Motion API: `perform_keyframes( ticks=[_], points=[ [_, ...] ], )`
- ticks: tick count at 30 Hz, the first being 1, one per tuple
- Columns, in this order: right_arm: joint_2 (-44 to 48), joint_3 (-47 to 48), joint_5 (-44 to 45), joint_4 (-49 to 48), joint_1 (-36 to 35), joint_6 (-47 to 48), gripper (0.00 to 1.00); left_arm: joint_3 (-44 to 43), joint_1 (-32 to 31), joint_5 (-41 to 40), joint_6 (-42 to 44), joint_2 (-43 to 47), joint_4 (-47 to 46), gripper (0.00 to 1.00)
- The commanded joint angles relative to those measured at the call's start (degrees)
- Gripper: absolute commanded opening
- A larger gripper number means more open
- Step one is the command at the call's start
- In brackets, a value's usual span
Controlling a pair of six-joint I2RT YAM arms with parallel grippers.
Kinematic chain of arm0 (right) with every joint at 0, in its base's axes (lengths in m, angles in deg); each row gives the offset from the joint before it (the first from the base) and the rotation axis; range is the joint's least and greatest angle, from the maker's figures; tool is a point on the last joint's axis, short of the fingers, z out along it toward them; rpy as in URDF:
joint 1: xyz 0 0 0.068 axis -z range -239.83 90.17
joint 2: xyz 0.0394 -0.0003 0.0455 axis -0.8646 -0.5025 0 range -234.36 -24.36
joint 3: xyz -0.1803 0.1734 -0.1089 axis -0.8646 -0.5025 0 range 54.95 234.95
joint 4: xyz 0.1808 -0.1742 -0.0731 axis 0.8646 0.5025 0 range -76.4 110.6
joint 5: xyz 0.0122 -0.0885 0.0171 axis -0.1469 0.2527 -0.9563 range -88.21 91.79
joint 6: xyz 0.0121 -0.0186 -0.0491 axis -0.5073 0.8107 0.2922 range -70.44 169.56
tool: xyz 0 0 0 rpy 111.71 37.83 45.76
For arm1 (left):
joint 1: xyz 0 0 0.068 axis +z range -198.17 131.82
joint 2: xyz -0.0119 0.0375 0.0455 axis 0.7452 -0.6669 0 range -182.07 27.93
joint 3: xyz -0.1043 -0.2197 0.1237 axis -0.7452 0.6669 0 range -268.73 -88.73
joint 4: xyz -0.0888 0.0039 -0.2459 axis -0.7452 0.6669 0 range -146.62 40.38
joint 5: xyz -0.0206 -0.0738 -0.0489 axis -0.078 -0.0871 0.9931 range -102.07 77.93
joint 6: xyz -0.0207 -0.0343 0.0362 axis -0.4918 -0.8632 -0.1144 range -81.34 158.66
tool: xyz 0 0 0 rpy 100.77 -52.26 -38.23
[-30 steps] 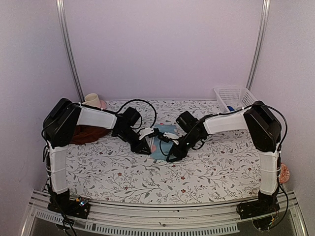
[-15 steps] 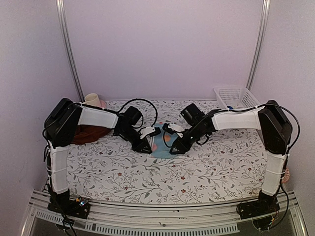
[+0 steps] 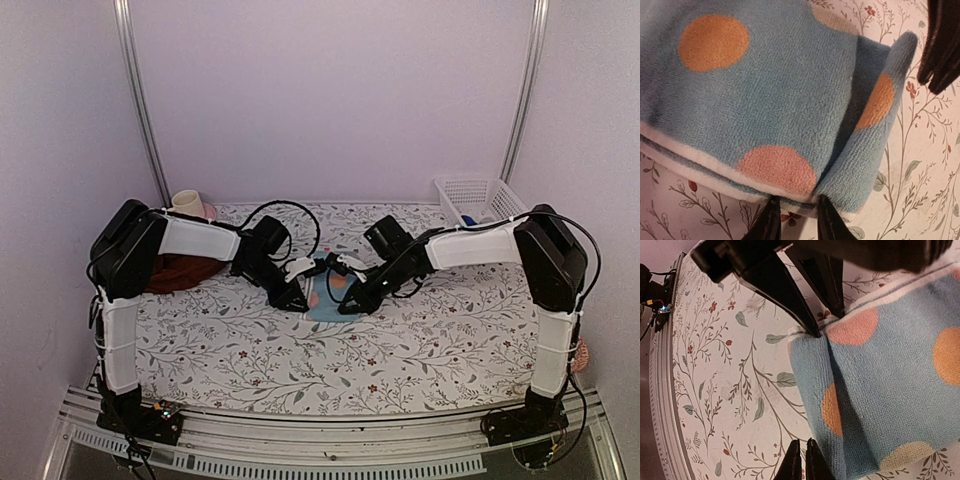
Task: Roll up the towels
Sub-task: Roll the towel at the center of the board.
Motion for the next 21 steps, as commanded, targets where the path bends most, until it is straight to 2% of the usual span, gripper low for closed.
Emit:
perform_keyframes(
  ticks=[1,8,15,21],
  points=[
    [-3.3,1.5,-0.2,-0.9,0.5,-1.3,0.07,0.0,-0.3,-3.9,-0.6,-3.2,1.9,0.27],
    [-3.9,1.0,2.1,-1.7,3.0,-3.2,0.07,0.0,-0.3,-4.1,-0.3,-3.3,2.0,0.27],
    [-6.3,2.0,-1.5,-1.7,4.3,-4.0,0.08,0.0,-0.3,-5.3,-0.7,-3.2,1.8,0.28],
    [-8.7,2.3,-0.3,-0.5,4.2,-4.0,0.08,0.0,-0.1,-6.8,-1.6,-1.0,0.7,0.36]
  ],
)
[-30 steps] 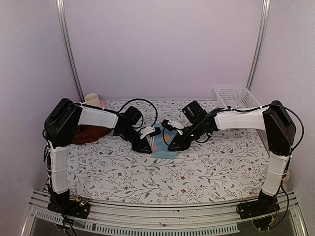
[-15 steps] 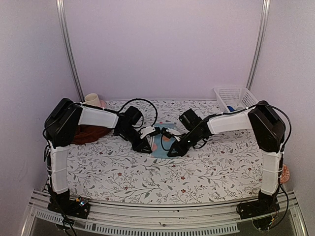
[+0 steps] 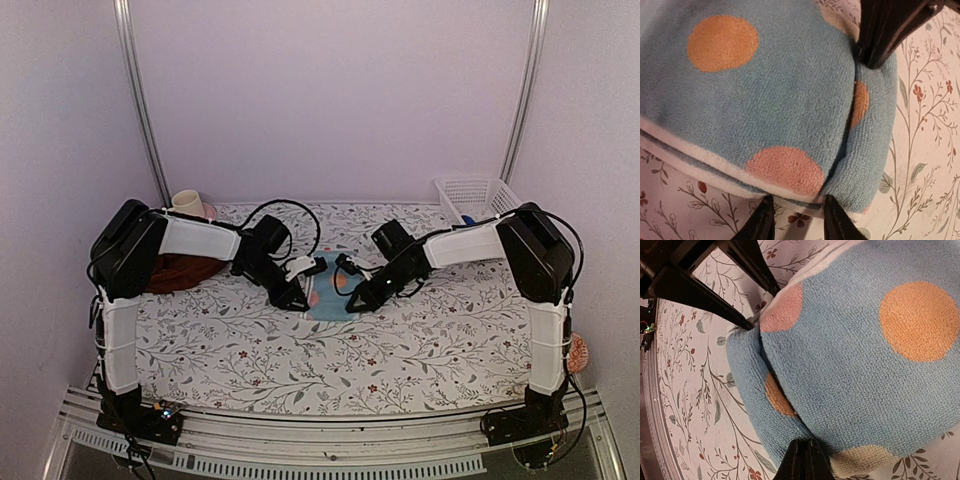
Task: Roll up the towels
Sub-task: Roll the towel at the center of the board.
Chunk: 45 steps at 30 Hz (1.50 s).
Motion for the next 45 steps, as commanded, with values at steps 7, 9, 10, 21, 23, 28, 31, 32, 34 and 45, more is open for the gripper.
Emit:
perform_keyframes(
  ticks=[7,9,10,21,23,28,31,32,34,45],
  points=[
    [-2.8,0.9,2.3,1.3,0.1,-0.3,0.08,2.8,0.9,-9.6,-1.1,5.0,-2.3,0.50],
    [-2.9,1.2,2.1,1.3,0.1,-0.4,0.08,4.4,1.1,-10.5,0.1,7.3,-4.3,0.53],
    [-3.1,1.3,2.0,1.4,0.1,-0.4,0.08,5.6,1.0,-10.7,1.0,9.1,-5.7,0.57],
    [-4.2,2.0,-3.5,1.7,1.5,-1.1,0.08,26.4,-3.1,-13.8,24.6,24.1,-28.7,0.66],
    [-4.3,2.1,-5.1,1.7,2.0,-1.5,0.08,29.9,-4.5,-14.8,28.6,25.4,-32.6,0.65],
    [-5.1,3.0,-6.4,2.6,2.7,-2.3,0.08,34.4,-8.1,-19.2,34.1,25.5,-39.4,0.63],
    [-5.9,3.6,-6.6,3.1,3.2,-2.4,0.07,35.2,-10.1,-21.8,36.8,23.9,-41.0,0.61],
    [-6.1,3.6,-6.7,3.1,3.4,-2.5,0.07,36.0,-10.7,-23.1,38.0,23.3,-42.1,0.60],
    [-6.3,3.6,-7.3,3.2,3.6,-2.6,0.07,37.0,-11.7,-25.0,39.8,22.2,-44.9,0.60],
    [-6.6,4.0,-8.7,3.3,4.5,-2.9,0.07,40.5,-15.3,-31.2,46.6,17.6,-53.0,0.54]
  ],
)
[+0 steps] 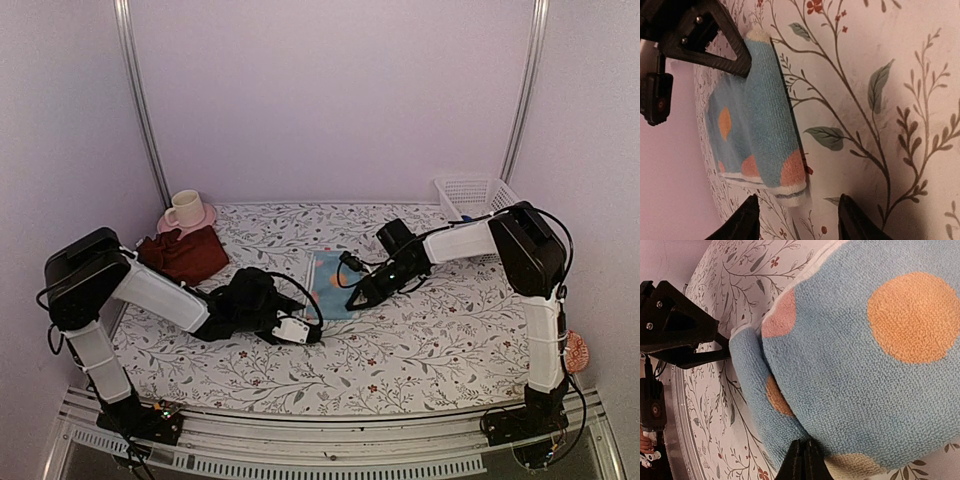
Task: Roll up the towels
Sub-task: Roll the towel at the center of the board.
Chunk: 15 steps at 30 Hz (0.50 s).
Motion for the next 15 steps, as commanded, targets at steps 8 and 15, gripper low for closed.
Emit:
perform_keyframes(
  ticks=[8,15],
  points=[
    [-2.6,0.7,1.1,1.8,1.1,-0.4,0.06,0.8,-2.5,-7.6,5.2,-7.7,-10.6,0.49],
    [-2.7,0.7,1.2,1.8,1.1,-0.3,0.06,1.5,-2.9,-9.1,6.6,-10.6,-14.3,0.36]
  ],
)
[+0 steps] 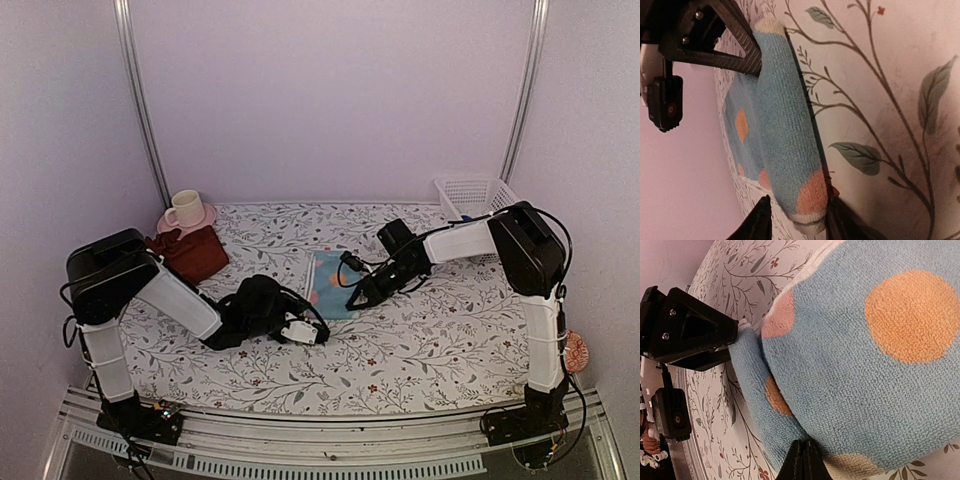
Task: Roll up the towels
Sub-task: Roll the towel at the center of the board.
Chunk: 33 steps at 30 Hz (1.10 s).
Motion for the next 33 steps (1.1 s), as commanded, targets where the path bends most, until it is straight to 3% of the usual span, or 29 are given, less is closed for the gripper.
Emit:
perform_keyframes(
  ticks=[1,9,12,18,25,33],
  points=[
    [-2.3,0.5,2.0,1.7,0.8,0.0,0.06,1.5,-1.0,-1.5,1.7,-3.4,-0.5,0.33],
    [-1.7,0.6,1.9,1.8,0.8,0.0,0.06,1.7,-1.8,-2.2,1.2,-5.5,-2.3,0.01],
    [0.0,0.2,2.1,1.8,0.8,0.3,0.09,0.2,-1.9,-1.0,-2.1,-4.6,2.0,0.00],
    [6.6,-3.5,5.7,1.0,0.8,3.3,0.36,-2.9,-1.5,4.5,-9.0,0.6,15.0,0.00],
    [18.1,-13.9,15.3,-5.7,-0.2,7.1,0.54,-8.5,0.6,12.5,-15.0,2.2,30.1,0.00],
    [26.8,-26.0,27.7,-15.2,-8.9,18.7,0.62,-14.9,4.3,21.0,-18.4,0.9,41.7,0.00]
  ],
)
